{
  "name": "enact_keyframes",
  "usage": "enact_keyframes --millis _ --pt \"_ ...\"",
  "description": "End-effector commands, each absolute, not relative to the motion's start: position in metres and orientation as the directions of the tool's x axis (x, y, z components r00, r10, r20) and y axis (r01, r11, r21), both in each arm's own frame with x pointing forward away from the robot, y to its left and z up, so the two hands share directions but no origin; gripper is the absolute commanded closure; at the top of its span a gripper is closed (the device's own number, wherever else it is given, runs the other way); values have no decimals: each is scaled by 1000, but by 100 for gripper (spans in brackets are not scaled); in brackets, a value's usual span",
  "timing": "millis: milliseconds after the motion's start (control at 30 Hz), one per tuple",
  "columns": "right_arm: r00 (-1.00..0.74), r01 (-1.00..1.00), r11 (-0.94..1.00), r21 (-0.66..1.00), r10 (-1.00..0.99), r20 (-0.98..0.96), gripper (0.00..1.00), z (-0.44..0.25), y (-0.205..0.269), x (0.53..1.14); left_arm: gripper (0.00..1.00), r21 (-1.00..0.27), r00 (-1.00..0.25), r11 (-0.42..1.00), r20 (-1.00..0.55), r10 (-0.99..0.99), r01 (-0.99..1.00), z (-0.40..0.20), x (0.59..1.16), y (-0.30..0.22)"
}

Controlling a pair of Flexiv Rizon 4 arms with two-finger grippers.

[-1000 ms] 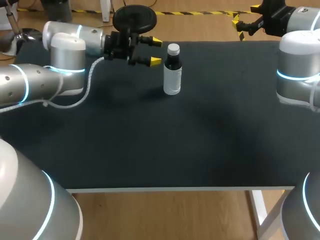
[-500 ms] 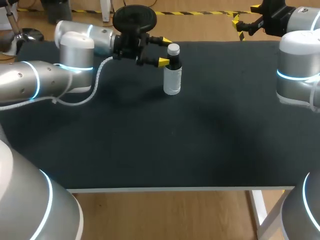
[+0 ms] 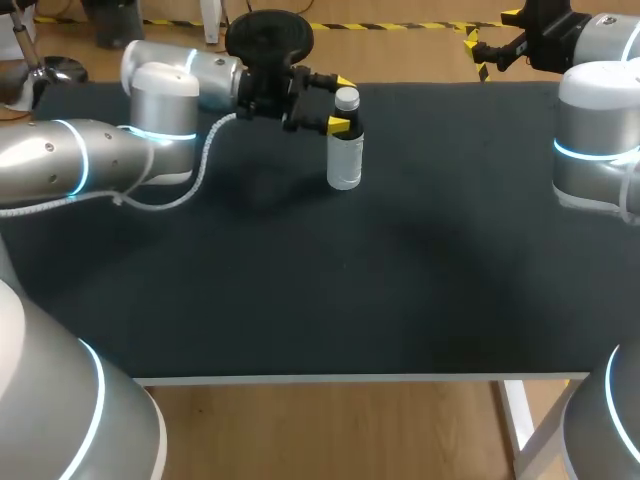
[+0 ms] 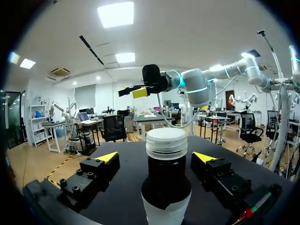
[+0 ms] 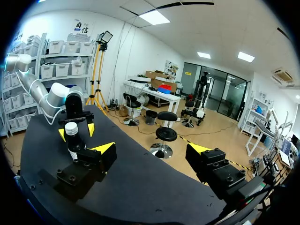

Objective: Unscrew the bottle cap

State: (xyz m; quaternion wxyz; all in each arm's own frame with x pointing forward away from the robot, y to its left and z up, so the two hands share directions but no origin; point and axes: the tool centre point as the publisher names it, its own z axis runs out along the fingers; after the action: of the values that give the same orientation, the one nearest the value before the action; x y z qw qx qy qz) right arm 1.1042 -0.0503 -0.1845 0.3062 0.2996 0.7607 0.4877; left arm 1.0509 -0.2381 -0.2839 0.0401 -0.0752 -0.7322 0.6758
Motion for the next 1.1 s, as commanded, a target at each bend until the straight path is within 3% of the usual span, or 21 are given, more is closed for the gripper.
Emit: enact_keyframes --millis 33,533,567,600,633,700,767,800,867,1100 --pt "-633 157 345 925 754 -174 0 -185 -50 1104 0 -997 -984 63 -39 175 51 -290 1055 -243" --pt "-633 157 345 925 754 -174 0 -185 -50 1104 0 -997 -981 59 -34 191 46 -291 1055 -246" --pt "-633 157 345 925 754 -174 0 -185 -50 1104 18 -997 -981 59 -34 192 47 -291 1055 -247" --pt "-633 157 345 925 754 -174 0 -185 -50 1104 50 -997 -981 60 -34 194 46 -291 1055 -247" --pt "-633 157 345 925 754 -174 0 -185 -50 1104 56 -997 -980 61 -33 194 45 -291 1056 -248" --pt "-633 157 345 925 754 -174 0 -185 -50 1104 59 -997 -980 61 -33 197 45 -291 1056 -248" --pt "-633 157 345 925 754 -174 0 -185 -50 1104 80 -997 -979 58 -33 200 46 -291 1056 -249" --pt "-633 157 345 925 754 -174 0 -185 -50 1104 82 -997 -979 56 -34 202 46 -291 1056 -249" --pt "-633 157 345 925 754 -174 0 -185 -50 1104 98 -997 -979 57 -34 201 46 -291 1056 -249" --pt "-633 157 345 925 754 -174 0 -185 -50 1104 100 -997 -976 48 -53 212 65 -288 1055 -249"
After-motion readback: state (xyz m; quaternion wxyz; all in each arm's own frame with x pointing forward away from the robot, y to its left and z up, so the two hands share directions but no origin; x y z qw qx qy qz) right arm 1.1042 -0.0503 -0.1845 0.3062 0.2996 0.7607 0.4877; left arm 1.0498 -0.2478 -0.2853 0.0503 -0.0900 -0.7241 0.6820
